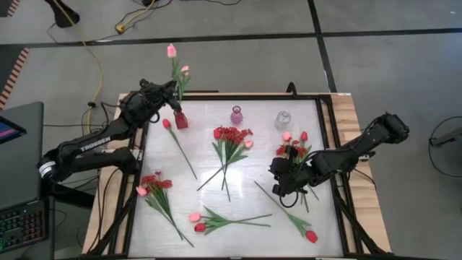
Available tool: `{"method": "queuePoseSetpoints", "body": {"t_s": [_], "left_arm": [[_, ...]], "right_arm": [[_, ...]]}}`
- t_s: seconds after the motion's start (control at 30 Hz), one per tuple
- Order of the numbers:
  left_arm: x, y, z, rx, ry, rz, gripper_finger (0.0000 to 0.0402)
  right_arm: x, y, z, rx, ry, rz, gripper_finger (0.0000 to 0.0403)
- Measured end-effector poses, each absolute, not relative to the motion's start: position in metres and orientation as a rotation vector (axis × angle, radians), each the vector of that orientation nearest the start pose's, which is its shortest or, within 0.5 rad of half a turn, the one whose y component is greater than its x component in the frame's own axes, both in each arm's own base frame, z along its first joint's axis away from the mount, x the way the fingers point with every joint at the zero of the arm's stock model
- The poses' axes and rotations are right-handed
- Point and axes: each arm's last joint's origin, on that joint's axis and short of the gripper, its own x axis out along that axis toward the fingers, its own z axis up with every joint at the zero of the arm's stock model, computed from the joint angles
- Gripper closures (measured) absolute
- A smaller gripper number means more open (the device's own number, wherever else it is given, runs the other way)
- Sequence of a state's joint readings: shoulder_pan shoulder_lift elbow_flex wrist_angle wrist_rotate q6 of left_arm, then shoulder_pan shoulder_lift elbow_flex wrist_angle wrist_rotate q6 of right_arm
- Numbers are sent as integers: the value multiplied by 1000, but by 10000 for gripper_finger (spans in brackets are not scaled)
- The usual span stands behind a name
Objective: Sort flowers into vase by color
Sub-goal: Put the pink tulip into the red vase
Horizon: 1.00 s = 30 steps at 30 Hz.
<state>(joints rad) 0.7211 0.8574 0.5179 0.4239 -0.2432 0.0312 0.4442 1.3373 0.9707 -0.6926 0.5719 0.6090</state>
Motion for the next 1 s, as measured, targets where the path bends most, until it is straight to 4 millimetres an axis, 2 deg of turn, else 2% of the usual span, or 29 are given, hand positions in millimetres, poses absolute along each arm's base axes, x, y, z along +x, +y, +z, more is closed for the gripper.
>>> {"method": "queuePoseSetpoints", "body": {"t_s": [0.77, 1.0], "left_arm": [[139, 139, 281, 24, -41, 992, 401], [133, 140, 265, 24, -85, 997, 401]], "right_arm": [[236, 96, 248, 64, 851, -365, 306], [237, 96, 248, 67, 846, -364, 306]]}}
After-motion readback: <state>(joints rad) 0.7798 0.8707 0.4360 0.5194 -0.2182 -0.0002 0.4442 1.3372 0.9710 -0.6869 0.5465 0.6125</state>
